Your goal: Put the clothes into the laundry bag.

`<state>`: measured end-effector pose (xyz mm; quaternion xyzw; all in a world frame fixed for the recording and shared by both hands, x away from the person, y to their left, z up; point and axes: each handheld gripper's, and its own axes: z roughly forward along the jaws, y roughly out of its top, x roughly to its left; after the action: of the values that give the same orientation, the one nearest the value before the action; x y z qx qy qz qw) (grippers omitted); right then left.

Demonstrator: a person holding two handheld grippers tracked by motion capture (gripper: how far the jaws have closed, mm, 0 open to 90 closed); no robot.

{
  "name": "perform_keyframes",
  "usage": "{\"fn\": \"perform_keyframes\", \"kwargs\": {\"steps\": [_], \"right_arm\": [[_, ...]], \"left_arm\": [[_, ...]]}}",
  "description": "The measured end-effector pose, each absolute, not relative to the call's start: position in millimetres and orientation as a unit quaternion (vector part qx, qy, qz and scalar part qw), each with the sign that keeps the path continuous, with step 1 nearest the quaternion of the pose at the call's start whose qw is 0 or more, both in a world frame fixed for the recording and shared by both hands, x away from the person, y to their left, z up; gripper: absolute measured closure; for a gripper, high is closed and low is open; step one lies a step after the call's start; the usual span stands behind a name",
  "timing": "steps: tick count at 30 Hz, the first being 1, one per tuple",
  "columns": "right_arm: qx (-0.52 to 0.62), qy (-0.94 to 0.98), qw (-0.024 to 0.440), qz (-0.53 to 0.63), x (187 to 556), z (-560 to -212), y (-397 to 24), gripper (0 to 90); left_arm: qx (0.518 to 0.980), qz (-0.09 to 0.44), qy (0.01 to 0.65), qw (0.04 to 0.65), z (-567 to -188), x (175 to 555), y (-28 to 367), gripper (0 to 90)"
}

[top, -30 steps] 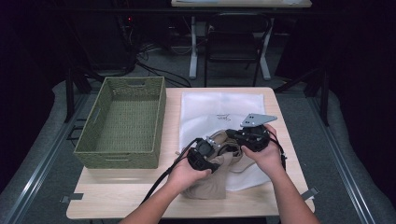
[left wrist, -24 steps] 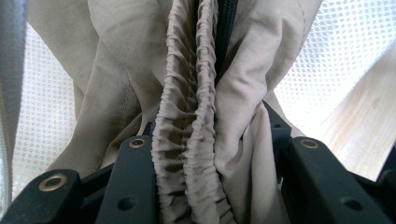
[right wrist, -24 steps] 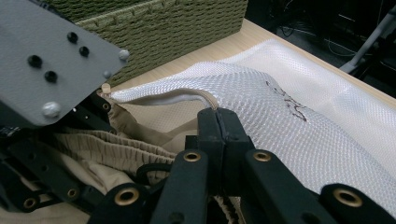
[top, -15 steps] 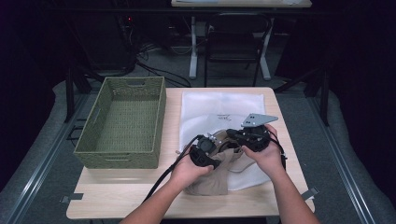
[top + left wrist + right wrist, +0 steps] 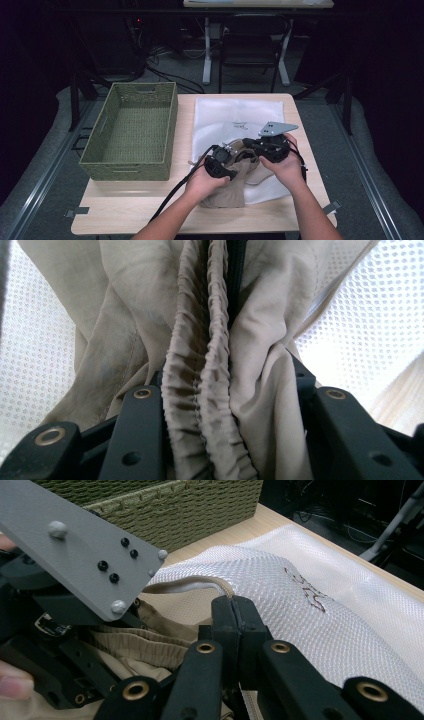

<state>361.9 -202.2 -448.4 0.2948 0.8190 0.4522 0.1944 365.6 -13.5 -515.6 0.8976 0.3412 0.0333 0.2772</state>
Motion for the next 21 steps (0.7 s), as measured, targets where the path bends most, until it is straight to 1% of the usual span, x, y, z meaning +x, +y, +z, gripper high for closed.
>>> {"fn": "perform_keyframes", "kwargs": {"steps": [7,11,21], "right_arm": [[0.297,0.819,0.194,0.451,362.5,-449.8,-203.3,89.5],[0.297,0.820,0.193,0.450,362.8,-450.6,-203.4,89.5],[0.300,0.819,0.194,0.449,362.8,-451.4,-203.9,89.5]], "left_arm": [[0.883,0.018,0.355,0.306,-519.9,369.8,-9.7,56.2],[0.878,0.019,0.353,0.324,-516.8,368.3,-9.1,55.9],[0.881,0.037,0.343,0.323,-510.2,361.1,-4.6,54.2]]}}
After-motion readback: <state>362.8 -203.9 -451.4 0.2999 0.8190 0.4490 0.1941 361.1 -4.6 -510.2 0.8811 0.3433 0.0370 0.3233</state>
